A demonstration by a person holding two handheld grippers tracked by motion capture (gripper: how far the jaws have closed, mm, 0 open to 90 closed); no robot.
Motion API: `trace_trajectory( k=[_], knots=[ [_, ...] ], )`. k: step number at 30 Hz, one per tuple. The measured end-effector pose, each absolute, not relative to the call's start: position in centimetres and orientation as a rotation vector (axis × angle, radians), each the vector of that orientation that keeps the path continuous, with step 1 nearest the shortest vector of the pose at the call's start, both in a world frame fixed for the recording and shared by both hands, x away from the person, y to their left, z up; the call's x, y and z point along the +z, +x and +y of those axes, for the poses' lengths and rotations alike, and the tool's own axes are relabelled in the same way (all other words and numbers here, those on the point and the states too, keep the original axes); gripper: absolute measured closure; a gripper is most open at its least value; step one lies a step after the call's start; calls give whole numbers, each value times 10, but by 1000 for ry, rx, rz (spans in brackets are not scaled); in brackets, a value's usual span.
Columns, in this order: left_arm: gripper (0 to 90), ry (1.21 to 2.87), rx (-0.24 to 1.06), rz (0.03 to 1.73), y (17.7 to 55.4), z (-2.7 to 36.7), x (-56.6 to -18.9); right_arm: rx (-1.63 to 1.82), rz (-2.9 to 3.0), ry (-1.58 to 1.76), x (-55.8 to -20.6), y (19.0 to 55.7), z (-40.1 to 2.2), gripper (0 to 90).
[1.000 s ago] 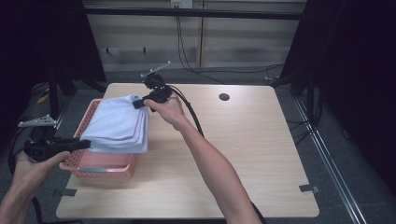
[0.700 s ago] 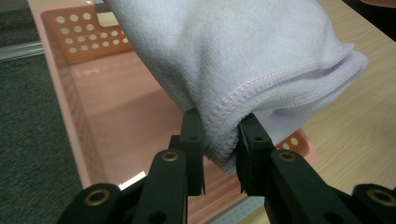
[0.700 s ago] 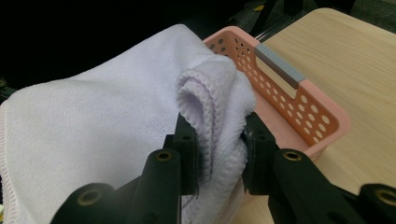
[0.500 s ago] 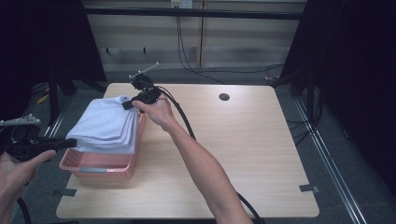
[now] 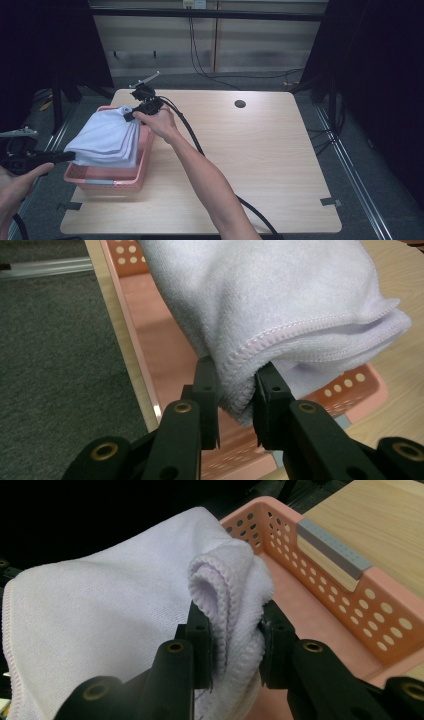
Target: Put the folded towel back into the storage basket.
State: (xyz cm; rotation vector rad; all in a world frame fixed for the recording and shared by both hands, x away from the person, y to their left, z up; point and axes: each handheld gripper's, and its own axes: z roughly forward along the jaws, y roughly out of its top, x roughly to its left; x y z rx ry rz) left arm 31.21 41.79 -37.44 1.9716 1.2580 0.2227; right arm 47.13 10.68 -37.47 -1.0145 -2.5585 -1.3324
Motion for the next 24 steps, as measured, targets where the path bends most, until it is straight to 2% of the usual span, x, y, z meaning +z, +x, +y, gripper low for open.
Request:
trace_trajectory(
  k=[14,22,24],
  knots=[
    [750,2044,195,1306,314,413,-403,-1261,-2527,-1057,-417,475,113,713],
    [740,2078,186,1318,317,405,-412,-1236,-2541,-1073,-425,476,113,705],
    [725,2083,188,1327,318,403,-413,-1238,-2536,-1079,-426,476,111,679]
  ],
)
